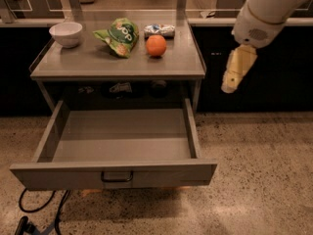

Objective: Place orange into top drawer

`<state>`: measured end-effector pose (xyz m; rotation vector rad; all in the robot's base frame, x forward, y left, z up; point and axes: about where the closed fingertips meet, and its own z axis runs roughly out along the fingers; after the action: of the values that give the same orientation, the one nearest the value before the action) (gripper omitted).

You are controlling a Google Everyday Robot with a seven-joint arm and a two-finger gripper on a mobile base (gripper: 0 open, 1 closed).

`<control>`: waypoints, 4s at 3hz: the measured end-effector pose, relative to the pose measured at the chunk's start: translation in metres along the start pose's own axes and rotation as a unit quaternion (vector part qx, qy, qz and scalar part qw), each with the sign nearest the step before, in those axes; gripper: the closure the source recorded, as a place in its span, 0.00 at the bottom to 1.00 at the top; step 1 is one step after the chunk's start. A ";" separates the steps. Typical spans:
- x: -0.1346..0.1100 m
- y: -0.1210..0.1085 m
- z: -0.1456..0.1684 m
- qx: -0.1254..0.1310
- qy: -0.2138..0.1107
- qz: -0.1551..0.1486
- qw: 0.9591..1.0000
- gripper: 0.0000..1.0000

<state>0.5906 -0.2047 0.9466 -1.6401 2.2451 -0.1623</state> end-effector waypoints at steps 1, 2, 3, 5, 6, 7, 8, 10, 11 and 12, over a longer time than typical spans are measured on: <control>-0.019 -0.044 0.024 0.017 0.000 0.011 1.000 0.00; -0.019 -0.044 0.024 0.017 -0.001 0.011 1.000 0.00; -0.018 -0.048 0.027 0.005 -0.051 0.017 0.999 0.00; -0.036 -0.085 0.101 -0.068 -0.248 0.024 0.966 0.00; -0.081 -0.104 0.132 -0.095 -0.324 0.045 0.940 0.00; -0.124 -0.147 0.093 -0.029 -0.382 0.053 0.922 0.00; -0.125 -0.160 0.069 0.001 -0.396 0.050 0.917 0.00; -0.138 -0.163 0.080 -0.006 -0.450 0.046 0.892 0.00; -0.174 -0.165 0.085 -0.013 -0.510 0.041 0.859 0.00; -0.174 -0.165 0.085 -0.013 -0.510 0.041 0.859 0.00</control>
Offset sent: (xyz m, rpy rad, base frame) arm 0.0431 0.0043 -0.0057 -0.0049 -0.0195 -0.0244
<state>0.8151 -0.0842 0.9536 -1.1751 1.4567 0.6249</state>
